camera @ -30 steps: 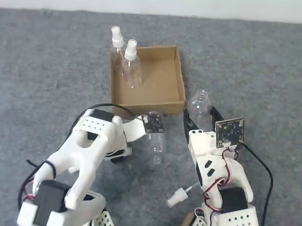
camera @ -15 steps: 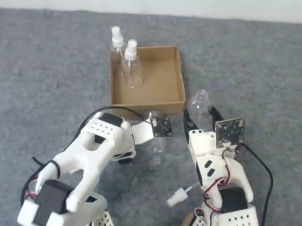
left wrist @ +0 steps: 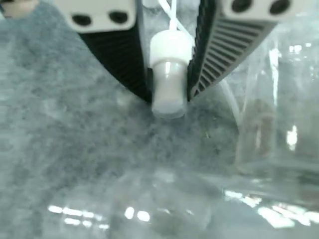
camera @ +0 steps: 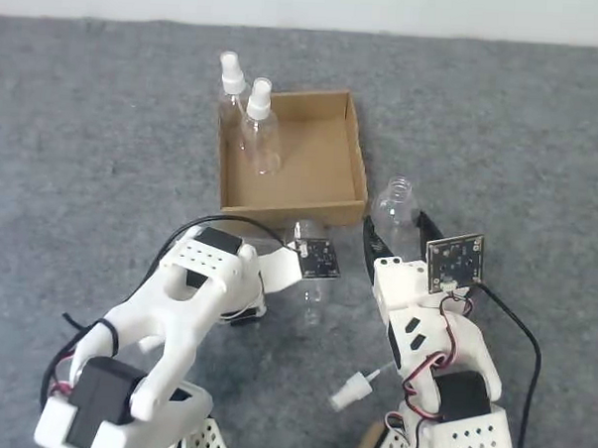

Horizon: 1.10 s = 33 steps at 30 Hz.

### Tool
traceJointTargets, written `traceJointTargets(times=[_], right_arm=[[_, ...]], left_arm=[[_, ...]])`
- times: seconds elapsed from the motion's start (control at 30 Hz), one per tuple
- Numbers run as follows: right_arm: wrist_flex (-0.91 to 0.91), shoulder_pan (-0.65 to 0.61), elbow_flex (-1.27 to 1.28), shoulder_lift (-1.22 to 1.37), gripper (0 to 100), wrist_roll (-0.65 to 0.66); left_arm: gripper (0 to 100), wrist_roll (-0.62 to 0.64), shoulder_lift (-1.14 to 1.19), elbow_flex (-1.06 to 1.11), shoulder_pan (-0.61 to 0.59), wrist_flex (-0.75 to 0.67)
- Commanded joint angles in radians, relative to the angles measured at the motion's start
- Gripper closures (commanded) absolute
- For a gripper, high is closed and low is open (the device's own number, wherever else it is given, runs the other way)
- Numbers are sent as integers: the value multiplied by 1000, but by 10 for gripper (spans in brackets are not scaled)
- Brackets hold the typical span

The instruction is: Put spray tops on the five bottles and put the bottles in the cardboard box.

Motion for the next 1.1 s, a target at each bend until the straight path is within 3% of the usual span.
traceJointTargets(times=[0.0,0.17,0.47,0.77,1.07], right_arm=[[-21,10,-12,-24,989,-3],[-19,10,-12,-30,991,-3],[-16,7,-12,-31,992,-3],[-16,5,-11,-31,992,-3],[-16,4,-11,-28,992,-3]], left_arm=[[989,28,-12,-28,-6,75],[988,118,-14,-94,-3,190],[988,137,-138,-291,-6,411],[988,308,-516,-392,-6,410],[987,488,-621,-470,-6,410]])
